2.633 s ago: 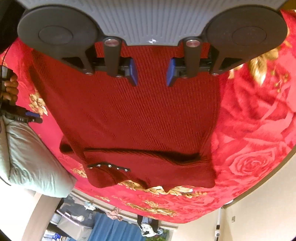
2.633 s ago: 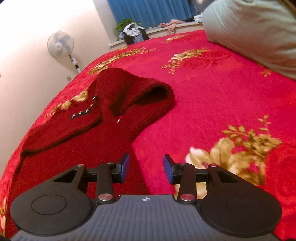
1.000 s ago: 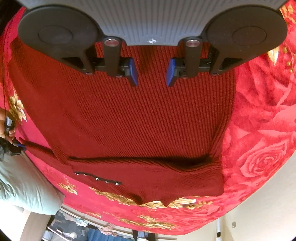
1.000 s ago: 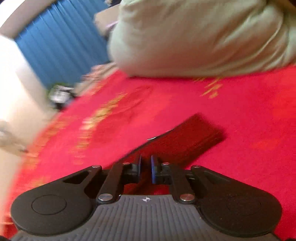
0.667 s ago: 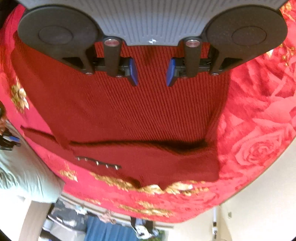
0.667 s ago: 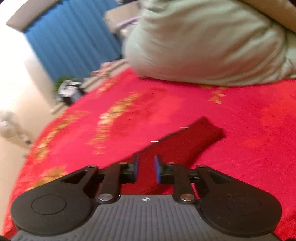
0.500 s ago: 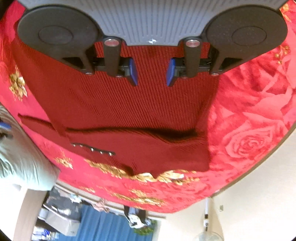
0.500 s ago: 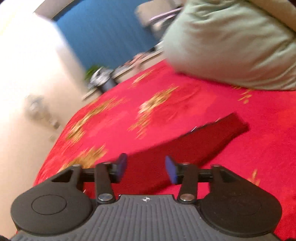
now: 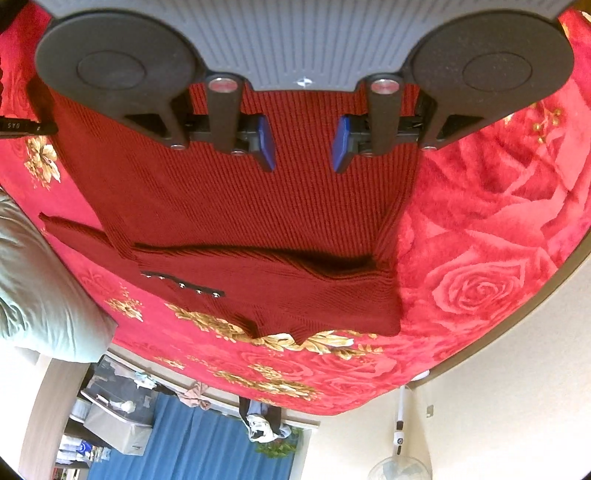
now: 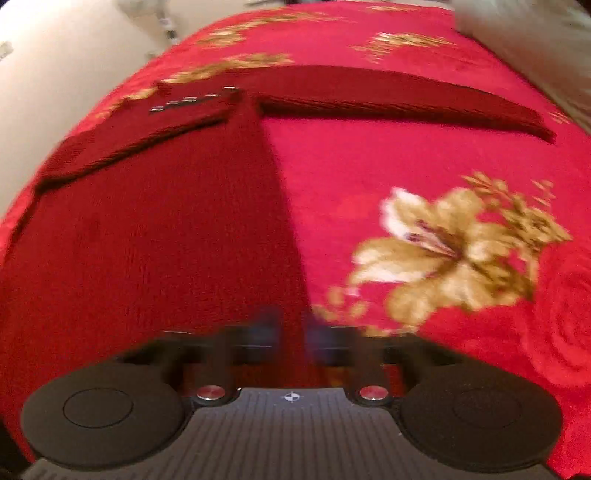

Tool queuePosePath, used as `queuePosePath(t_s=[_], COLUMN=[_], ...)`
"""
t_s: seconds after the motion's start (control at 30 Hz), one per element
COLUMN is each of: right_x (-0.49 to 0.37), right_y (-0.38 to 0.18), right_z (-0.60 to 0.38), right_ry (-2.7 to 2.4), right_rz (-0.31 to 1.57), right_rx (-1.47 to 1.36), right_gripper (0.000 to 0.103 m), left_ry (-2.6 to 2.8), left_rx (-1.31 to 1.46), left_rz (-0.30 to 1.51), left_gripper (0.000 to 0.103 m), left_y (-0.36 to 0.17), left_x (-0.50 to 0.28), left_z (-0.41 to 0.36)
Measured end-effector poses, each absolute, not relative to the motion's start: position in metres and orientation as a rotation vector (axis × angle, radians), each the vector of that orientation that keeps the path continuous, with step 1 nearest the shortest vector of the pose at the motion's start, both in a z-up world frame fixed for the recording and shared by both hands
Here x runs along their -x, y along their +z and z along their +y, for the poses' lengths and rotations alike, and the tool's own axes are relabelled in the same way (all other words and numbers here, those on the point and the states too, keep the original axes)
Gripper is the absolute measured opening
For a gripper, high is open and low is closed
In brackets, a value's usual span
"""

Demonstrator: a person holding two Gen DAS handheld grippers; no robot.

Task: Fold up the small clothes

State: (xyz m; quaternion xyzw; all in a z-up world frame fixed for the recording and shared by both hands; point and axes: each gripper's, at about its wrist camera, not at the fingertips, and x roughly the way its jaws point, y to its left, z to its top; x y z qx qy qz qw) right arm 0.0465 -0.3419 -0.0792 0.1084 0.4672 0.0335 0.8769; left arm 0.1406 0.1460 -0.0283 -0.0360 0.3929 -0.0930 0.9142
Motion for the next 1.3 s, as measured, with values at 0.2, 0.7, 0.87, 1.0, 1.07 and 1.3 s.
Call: queuePosePath(t_s=[0.2, 0.7, 0.87, 1.0, 1.07, 1.3], right_x=[-0.02, -0.049, -0.052, -0.057, -0.061, -0.058], right_y=[-0.054, -0.093, -0.054, -0.055, -0.059, -0.046], right_z=[-0.378, -0.342, -0.362, -0.378, -0.376, -0.363], right_ry=[-0.003, 0.047, 0.015, -0.04, -0.025, 0.016], right_rz=[0.86, 0.962, 0.71, 0.659, 0.661, 0.573], right_rx=[-0.299, -0.052, -0.168, -0.253, -0.257, -0.172], right_gripper=[0.004, 0.044, 0.049, 0.049, 0.049, 0.049], left_ry=[-0.205, -0.257, -0.313, -0.329, -0.323, -0.305], left_rx=[0.075, 0.011, -0.074, -0.092, -0.104, -0.281], left_rz=[0.807, 0.752, 0.657, 0.641, 0.657, 0.714], left_gripper=[0.038, 0.038, 0.038, 0.038, 0.039, 0.075], left_y=[-0.026, -0.027, -0.02, -0.029, -0.039, -0.085], left_x=[-0.133, -0.133, -0.15, -0.188, -0.212, -0.29], left_z=[0.145, 0.115, 0.06, 0.003, -0.027, -0.122])
